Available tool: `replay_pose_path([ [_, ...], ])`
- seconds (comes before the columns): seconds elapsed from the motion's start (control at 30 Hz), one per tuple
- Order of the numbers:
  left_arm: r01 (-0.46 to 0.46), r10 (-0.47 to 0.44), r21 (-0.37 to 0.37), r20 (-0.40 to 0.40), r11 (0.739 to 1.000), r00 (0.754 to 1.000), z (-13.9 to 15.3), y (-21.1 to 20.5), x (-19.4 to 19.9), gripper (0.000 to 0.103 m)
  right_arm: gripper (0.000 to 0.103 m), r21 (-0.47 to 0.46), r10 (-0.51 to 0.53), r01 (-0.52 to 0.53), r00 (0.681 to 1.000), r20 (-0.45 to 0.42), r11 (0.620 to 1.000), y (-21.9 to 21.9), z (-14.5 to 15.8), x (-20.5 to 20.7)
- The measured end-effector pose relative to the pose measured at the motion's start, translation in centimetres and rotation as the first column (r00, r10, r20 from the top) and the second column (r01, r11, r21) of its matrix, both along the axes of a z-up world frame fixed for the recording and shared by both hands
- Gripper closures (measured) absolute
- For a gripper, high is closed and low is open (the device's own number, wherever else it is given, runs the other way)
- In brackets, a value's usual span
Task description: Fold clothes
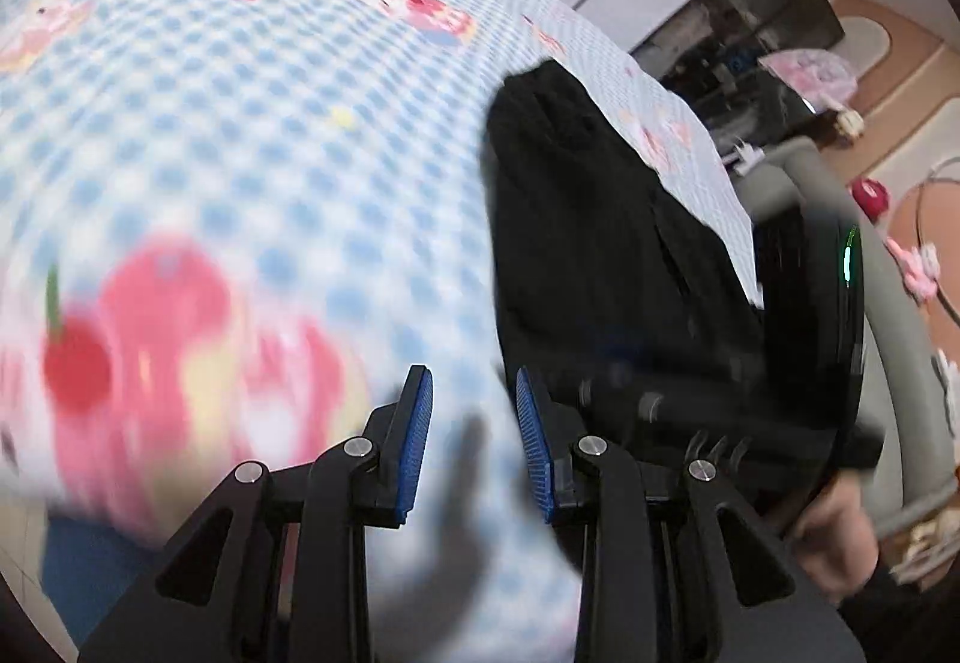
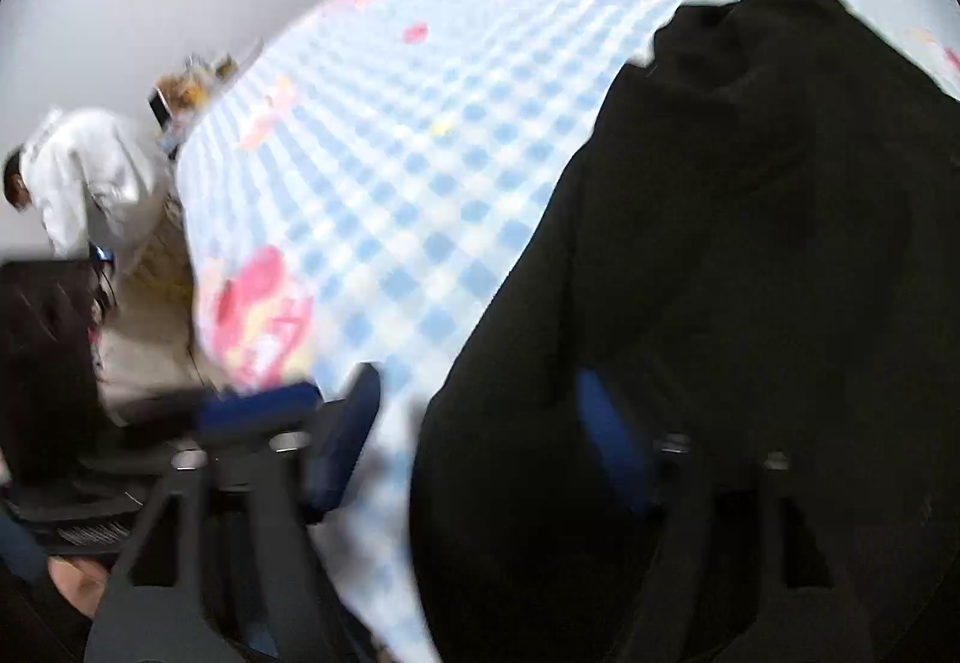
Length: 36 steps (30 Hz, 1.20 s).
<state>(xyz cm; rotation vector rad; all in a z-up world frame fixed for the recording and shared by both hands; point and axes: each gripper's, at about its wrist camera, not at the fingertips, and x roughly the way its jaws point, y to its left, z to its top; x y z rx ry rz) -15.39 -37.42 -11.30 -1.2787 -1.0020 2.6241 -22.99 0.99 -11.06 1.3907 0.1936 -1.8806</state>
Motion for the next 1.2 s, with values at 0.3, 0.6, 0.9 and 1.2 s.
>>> replay_pose_path([
  [0.3, 0.129, -0.135, 0.145, 0.031, 0.981, 0.990, -2.7, -2.5, -19.5, 0.054, 0.045, -0.197, -0.236, 0.253, 0.966, 0.104, 0.947, 10.0, 2.7, -1.3],
  [0.6, 0.087, -0.091, -0.153, -0.016, 0.984, 0.996, 5.0, 3.8, -19.6, 0.086, 0.050, 0.039, -0.480, 0.478, 0.876, 0.054, 0.877, 18.4, -1.9, -2.2],
  [0.9, 0.350, -0.368, -0.482, 0.061, 0.803, 0.928, 10.1, 17.2, -13.3, 0.061, 0.051, 0.058, -0.453, 0.451, 0.891, 0.037, 0.891, 18.0, -3.1, -0.1],
  [1.2, 0.086, -0.086, -0.136, 0.009, 0.987, 0.996, 4.3, 5.5, -11.0, 0.059, 0.051, 0.034, -0.464, 0.463, 0.884, 0.058, 0.886, 18.8, -3.8, 1.5],
])
